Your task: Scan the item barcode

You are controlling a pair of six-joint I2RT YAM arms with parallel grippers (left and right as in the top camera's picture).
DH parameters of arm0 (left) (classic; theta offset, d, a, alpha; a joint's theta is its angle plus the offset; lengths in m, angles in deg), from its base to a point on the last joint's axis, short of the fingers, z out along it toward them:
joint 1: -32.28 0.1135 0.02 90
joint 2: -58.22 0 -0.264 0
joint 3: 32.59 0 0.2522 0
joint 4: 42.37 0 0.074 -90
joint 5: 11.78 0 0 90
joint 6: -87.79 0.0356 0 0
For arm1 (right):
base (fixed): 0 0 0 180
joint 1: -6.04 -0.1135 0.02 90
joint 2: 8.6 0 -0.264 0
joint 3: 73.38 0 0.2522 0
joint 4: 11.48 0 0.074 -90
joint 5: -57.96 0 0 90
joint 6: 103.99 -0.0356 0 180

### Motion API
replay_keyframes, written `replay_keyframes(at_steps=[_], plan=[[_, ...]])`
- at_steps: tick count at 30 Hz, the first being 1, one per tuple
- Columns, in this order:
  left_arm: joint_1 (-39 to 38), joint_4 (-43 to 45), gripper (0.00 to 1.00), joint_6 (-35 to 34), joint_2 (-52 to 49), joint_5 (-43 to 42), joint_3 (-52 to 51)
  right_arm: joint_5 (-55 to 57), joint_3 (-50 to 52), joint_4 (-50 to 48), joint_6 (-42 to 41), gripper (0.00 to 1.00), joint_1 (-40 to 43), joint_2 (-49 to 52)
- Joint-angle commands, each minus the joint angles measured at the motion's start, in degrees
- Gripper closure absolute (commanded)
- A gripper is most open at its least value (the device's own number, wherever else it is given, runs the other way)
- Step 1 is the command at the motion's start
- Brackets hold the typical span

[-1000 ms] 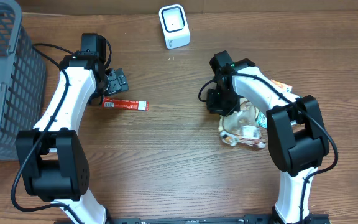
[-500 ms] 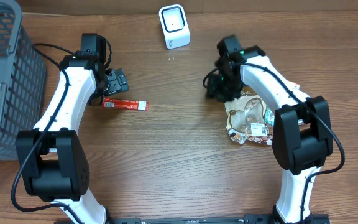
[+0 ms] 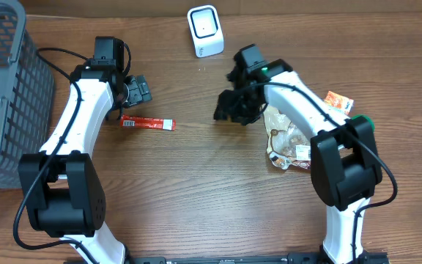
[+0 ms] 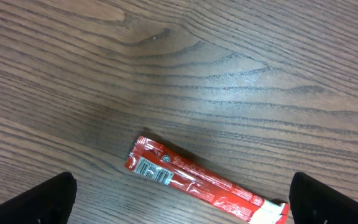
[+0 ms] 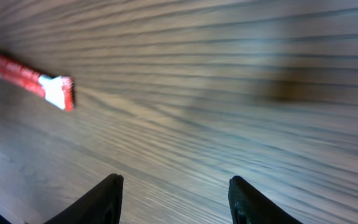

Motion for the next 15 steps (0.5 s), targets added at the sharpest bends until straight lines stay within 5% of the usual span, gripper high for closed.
replay_keyframes(at_steps=[1, 9, 13, 15], plan=[[-0.1, 0.2, 0.0, 1.1, 0.3, 0.5, 0.9, 0.4, 0.4, -1.5, 0.2, 0.44, -2.4, -1.3], [-0.1, -4.2, 0.0, 1.1, -0.1, 0.2, 0.8, 0.5, 0.4, -8.4, 0.2, 0.43, -8.1, -1.3], [0.3, -6.5, 0.26, -2.4, -0.5, 0.8, 0.7, 3.1, 0.4, -10.7, 0.2, 0.43, -10.7, -1.3], [0.9, -6.3, 0.28, -4.7, -0.6, 1.1, 0.1, 6.4, 0.4, -11.2, 0.2, 0.4, -12.0, -1.3]])
